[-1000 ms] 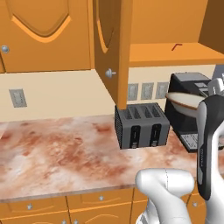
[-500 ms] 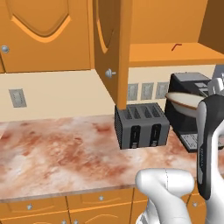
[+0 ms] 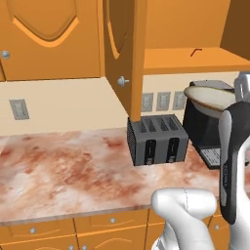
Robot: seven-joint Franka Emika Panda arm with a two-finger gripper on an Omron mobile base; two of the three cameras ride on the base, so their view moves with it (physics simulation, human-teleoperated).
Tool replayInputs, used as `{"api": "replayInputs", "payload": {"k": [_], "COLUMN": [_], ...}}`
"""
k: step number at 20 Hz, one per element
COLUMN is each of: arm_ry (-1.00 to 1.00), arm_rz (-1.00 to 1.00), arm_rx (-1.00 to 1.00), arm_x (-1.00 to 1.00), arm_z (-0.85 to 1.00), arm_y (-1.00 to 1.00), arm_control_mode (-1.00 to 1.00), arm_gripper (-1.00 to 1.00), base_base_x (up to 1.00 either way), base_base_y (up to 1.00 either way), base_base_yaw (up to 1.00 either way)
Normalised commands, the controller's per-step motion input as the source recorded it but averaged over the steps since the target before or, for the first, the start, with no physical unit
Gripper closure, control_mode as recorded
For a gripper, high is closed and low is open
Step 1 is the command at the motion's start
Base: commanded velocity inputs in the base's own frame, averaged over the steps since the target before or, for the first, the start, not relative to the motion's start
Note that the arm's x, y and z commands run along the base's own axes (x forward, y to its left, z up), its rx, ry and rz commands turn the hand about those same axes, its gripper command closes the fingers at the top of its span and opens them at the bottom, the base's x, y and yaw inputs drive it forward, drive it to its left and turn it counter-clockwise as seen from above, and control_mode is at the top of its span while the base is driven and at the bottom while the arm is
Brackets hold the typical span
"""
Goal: Pick the mug and place it in the sink. Pick the bowl and place it in the open cabinet and then close the cabinet.
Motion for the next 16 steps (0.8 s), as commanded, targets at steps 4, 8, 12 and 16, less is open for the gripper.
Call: {"api": "replayInputs", "payload": {"k": [4, 8, 12, 16], "arm_ry": [-0.02, 0.0, -0.01, -0.23], "arm_rz": [0.06, 0.17, 0.25, 0.18], "arm_rx": [-0.01, -0.07, -0.12, -0.25], "arm_x": [0.16, 0.35, 0.49, 0.25], "arm_z": [0.35, 0.29, 0.25, 0.16], "arm_y": [0.0, 0.0, 0.0, 0.0], "arm_control_mode": [-1.0, -1.0, -1.0, -1.0], "arm_gripper": [1.0, 1.0, 1.0, 1.0], "base_base_x": [0.0, 0.0, 0.0, 0.0], "base_base_y": [0.0, 0.0, 0.0, 0.0], "base_base_yaw": [0.0, 0.0, 0.0, 0.0]}}
